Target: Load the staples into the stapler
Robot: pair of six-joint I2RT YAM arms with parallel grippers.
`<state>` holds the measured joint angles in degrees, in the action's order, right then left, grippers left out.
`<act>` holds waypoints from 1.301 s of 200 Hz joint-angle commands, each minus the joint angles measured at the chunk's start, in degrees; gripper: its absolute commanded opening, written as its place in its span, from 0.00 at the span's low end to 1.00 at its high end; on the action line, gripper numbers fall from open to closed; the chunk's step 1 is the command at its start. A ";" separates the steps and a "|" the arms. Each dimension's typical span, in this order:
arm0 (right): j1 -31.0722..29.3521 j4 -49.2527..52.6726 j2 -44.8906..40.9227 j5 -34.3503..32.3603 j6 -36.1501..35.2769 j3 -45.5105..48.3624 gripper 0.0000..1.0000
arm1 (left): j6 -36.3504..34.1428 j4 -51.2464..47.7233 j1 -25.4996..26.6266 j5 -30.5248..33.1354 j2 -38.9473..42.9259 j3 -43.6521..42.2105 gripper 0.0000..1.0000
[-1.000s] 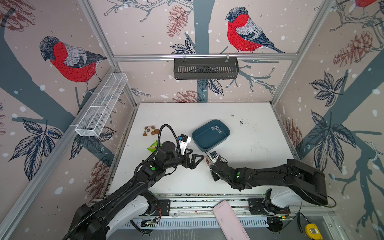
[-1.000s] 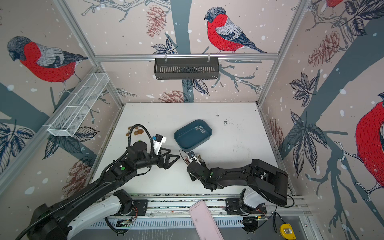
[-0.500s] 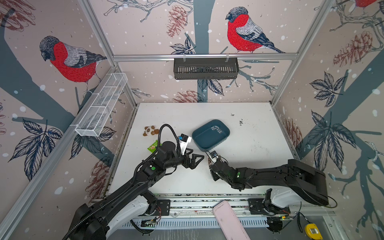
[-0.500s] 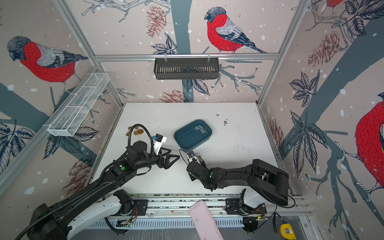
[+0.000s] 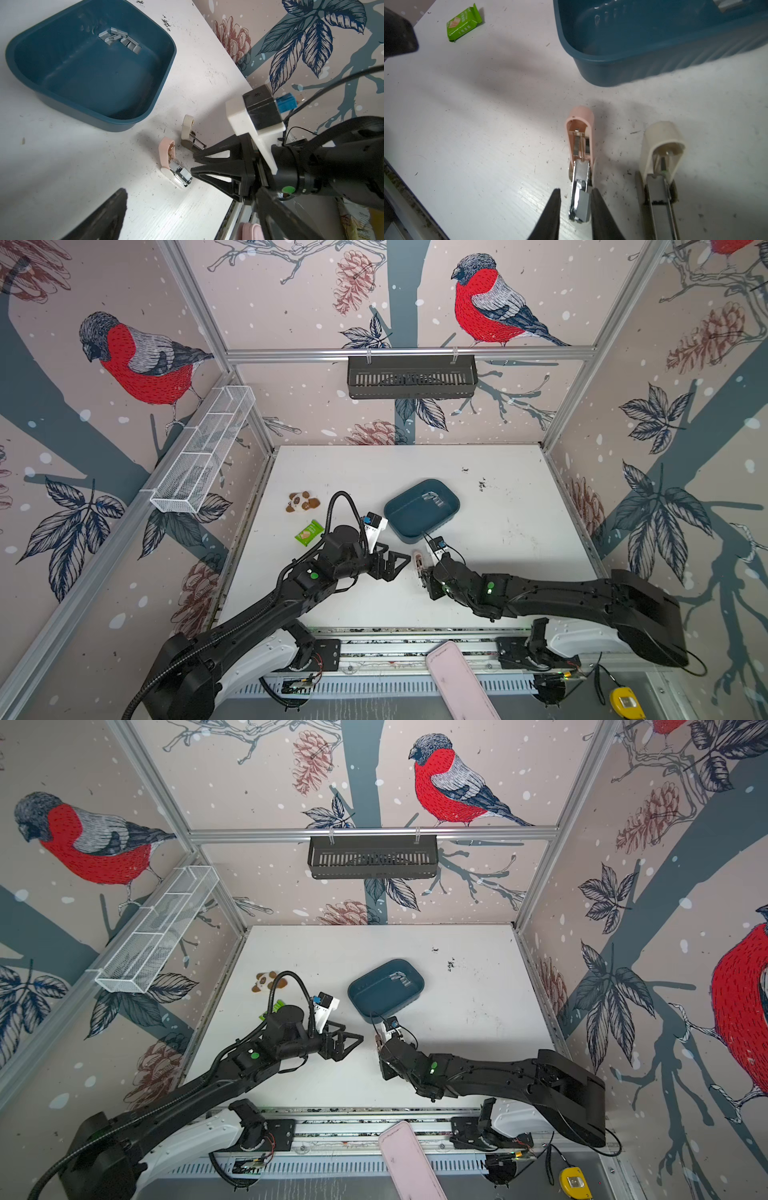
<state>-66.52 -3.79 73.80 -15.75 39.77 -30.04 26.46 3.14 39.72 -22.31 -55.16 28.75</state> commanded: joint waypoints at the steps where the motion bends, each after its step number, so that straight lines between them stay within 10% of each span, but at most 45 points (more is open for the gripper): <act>1: 0.77 1.97 -0.58 4.49 3.32 -0.28 0.27 | 1.44 5.86 0.35 0.86 -1.89 -0.33 0.96; 136: 11.11 -9.44 0.88 23.66 -0.37 5.87 0.29 | 3.19 15.72 3.33 -3.32 -12.56 -2.30 0.93; 260: 12.05 -12.01 5.06 24.36 -0.88 5.30 0.18 | 3.36 15.93 3.72 -3.42 -14.00 -2.31 0.93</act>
<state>-54.41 -14.13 79.26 8.49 39.59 -24.62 29.69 16.03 43.31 -25.43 -69.19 26.46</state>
